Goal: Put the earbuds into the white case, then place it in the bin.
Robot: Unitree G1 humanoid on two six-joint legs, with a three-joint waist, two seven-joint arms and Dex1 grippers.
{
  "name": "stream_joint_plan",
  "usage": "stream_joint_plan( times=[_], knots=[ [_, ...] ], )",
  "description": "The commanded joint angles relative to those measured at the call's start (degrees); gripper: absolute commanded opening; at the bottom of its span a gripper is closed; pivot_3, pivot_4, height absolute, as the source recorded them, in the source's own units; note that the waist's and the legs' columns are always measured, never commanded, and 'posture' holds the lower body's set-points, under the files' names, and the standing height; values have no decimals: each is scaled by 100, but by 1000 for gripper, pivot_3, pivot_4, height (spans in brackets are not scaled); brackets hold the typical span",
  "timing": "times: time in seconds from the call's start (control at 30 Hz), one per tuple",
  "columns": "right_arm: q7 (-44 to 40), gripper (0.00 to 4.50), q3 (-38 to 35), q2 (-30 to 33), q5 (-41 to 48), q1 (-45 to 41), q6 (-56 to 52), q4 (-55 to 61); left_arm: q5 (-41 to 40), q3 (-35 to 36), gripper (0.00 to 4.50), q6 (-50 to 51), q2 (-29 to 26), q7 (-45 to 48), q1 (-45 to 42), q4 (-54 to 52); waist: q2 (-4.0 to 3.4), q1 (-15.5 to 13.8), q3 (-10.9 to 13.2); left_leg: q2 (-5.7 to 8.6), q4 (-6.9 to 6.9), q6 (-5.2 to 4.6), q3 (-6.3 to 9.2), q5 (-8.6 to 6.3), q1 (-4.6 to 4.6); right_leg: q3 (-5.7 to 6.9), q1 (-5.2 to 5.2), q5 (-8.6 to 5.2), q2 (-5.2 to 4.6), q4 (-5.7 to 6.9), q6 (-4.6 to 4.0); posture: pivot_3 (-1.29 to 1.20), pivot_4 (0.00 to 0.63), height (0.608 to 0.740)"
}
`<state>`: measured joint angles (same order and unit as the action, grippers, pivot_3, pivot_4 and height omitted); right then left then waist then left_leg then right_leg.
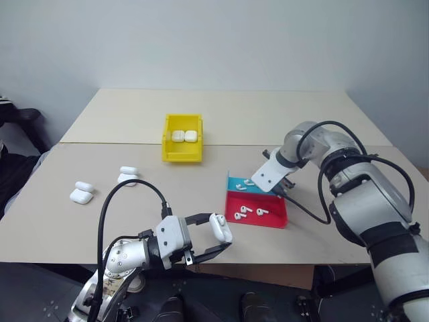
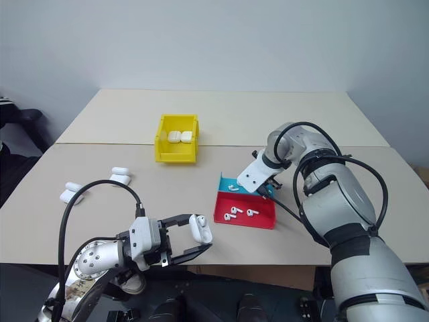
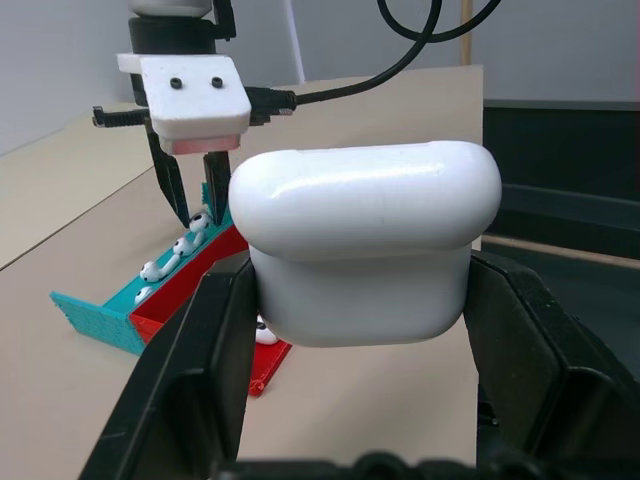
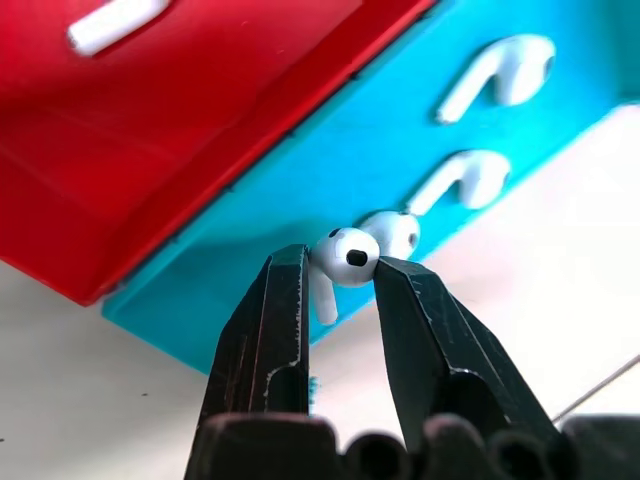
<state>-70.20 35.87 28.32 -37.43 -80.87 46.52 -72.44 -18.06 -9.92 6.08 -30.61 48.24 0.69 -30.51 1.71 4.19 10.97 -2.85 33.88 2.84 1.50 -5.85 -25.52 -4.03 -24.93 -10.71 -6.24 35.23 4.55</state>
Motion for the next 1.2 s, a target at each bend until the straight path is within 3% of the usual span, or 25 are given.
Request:
stream_joint_plan(
  times=[0.03,0.37,0.47,0.6,0.73,0.93,1.1,1.2],
  knots=[
    [-44,1237,-112,144,114,-185,106,193,-64,79,2800,-119,-16,28,-63,-72,0,-2,0,0,0,0,0,0,0,0,0,0,0,0,0,0,150,740],
    [-181,1237,-779,354,893,-168,-242,632,54,282,2800,-322,-84,29,-336,375,-1,-6,1,0,-1,0,0,0,0,0,-1,0,0,-1,0,0,150,740],
    [-506,1237,-1537,484,1910,61,-777,1228,116,380,2800,-481,-36,-2,-657,685,-1,-18,1,0,0,-1,1,0,-1,0,0,0,0,0,0,0,150,740],
    [-1120,1237,-2512,761,3515,883,-2532,3223,-18,416,2800,-631,106,61,-1107,981,-1,-81,0,0,0,-2,4,1,0,2,12,-1,0,-6,1,0,150,740],
    [-948,1237,-3282,1173,4719,1914,-4755,5627,-233,398,2800,-634,340,195,-1608,1259,0,-190,1,0,7,-3,2,2,-1,2,23,-3,0,-18,6,0,150,740],
    [134,1237,-4384,1416,6659,2891,-7965,8110,-479,266,2800,-515,541,658,-2245,1648,0,-209,0,0,13,-2,2,2,1,2,24,-3,0,-17,7,0,150,740],
    [1060,1237,-5351,1376,8415,3412,-9566,9157,-747,256,2800,-401,733,910,-2594,1851,0,-182,0,0,30,0,4,0,12,2,48,-2,0,-21,8,0,150,740],
    [1592,1237,-5715,1297,9309,3767,-10001,9735,-1120,335,2800,-99,737,1056,-2703,1717,1,-185,0,0,41,0,6,0,10,2,59,-1,0,-25,8,0,150,740]
  ],
)
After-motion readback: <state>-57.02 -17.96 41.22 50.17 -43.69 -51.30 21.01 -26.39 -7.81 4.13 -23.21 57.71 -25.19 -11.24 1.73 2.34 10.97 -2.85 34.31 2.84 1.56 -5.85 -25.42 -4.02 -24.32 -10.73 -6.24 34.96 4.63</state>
